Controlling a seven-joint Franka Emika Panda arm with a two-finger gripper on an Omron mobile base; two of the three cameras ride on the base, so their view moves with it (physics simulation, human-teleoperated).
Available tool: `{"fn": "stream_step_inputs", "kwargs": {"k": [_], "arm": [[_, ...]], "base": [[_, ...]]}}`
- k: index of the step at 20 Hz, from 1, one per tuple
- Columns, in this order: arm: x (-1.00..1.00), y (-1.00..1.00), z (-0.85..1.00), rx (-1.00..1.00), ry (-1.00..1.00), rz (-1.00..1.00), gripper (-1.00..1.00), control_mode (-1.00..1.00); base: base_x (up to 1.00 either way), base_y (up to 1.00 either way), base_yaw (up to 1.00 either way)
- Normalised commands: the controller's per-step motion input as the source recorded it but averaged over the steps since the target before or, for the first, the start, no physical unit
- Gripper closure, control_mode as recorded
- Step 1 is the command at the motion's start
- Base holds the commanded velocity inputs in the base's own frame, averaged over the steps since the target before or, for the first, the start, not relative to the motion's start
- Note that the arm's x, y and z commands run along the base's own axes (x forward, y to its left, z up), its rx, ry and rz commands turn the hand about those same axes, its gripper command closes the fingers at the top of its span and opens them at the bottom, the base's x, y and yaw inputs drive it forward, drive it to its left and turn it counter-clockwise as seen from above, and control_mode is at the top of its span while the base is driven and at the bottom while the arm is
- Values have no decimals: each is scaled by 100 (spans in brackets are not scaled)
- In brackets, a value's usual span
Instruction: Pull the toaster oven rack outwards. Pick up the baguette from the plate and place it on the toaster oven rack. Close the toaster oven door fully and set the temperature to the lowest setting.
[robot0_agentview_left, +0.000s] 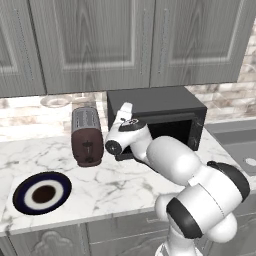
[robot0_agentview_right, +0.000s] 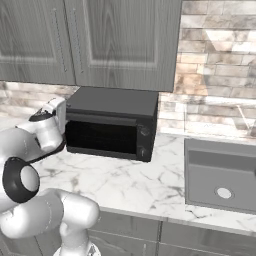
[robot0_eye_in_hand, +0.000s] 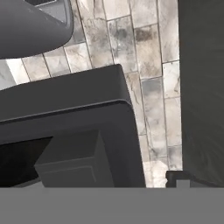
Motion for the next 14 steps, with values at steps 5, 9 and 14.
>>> {"fn": "stream_step_inputs", "kwargs": {"k": [5, 9, 14], "arm": [[4, 13, 13, 0, 0, 0, -100, -100], [0, 47, 37, 0, 0, 0, -100, -100], [0, 55, 57, 0, 3, 0, -100, -100]], "base": [[0, 0, 0], [0, 0, 0], [0, 0, 0]]}}
